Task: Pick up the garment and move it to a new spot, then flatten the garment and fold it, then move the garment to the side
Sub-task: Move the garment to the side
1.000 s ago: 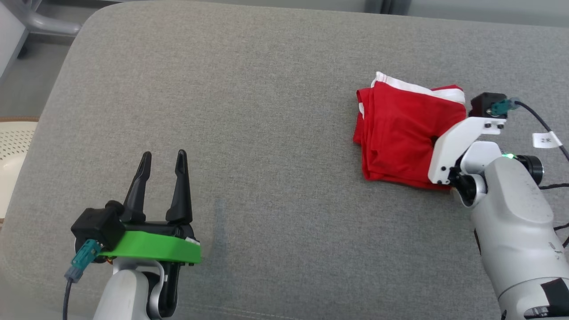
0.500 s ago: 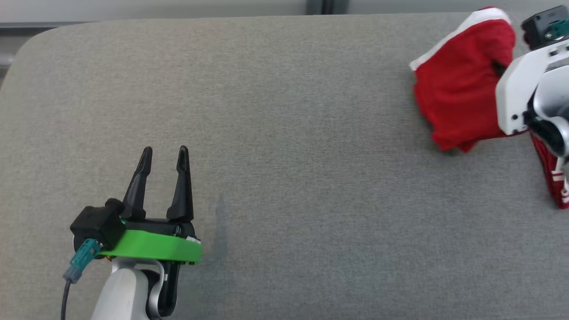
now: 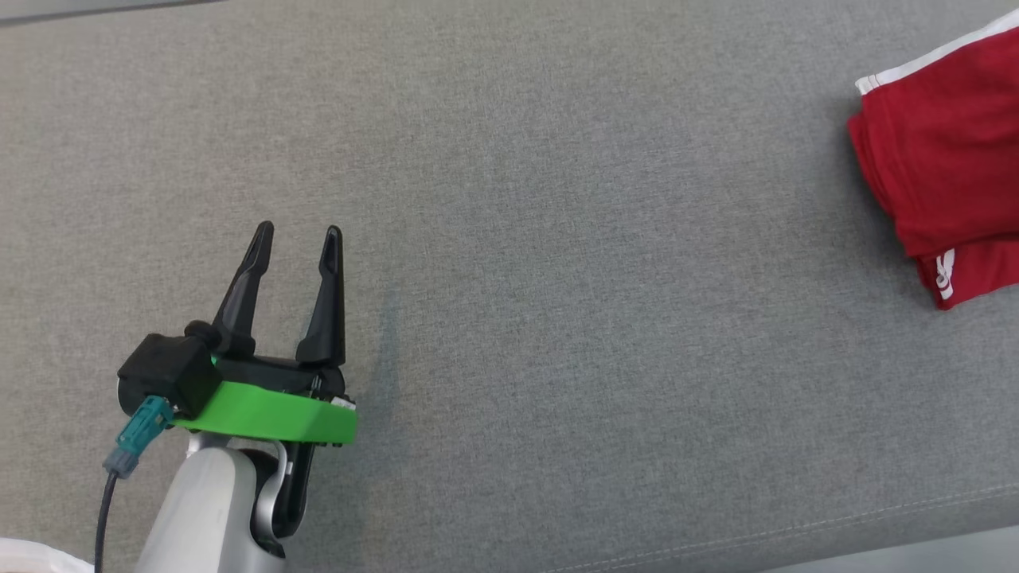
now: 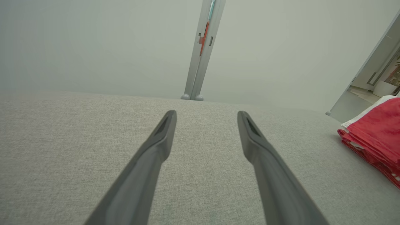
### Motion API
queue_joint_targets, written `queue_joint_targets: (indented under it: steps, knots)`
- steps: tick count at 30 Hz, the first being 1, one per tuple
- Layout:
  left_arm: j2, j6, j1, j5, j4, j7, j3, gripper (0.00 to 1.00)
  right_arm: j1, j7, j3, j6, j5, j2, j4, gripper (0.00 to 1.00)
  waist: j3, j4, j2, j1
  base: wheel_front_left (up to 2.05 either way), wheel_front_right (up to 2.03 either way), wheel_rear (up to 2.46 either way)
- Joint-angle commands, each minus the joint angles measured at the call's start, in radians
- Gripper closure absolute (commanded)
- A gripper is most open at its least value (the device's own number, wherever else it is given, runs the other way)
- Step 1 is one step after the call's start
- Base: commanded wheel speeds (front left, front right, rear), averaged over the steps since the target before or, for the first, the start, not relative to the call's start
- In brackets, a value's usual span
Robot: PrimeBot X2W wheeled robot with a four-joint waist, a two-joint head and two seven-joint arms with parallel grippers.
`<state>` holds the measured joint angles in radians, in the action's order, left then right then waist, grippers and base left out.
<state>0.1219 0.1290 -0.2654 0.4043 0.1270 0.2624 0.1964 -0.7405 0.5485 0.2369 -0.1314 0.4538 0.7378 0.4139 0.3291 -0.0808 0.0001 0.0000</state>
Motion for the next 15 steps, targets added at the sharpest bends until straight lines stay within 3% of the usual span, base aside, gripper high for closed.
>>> queue_joint_targets:
  steps: [1,6,15]
  knots:
    - [0.015,0.003,-0.023,0.000,-0.007,0.003,0.002,0.00,0.011,-0.025,0.019,0.002,-0.005,0.011,0.005,1.00,0.055,-0.015,-0.0001,0.0000,0.00,0.00,0.00]
    - [0.032,0.003,-0.049,0.006,-0.028,0.003,0.005,0.00,0.000,-0.116,0.046,0.002,-0.043,0.098,0.073,1.00,0.124,0.008,-0.0001,0.0000,0.00,0.00,0.00]
    - [0.043,0.003,-0.087,-0.009,-0.068,0.003,0.009,0.00,-0.026,-0.279,0.075,0.002,-0.212,0.154,0.157,1.00,0.199,0.051,-0.0001,0.0000,0.00,0.00,0.00]
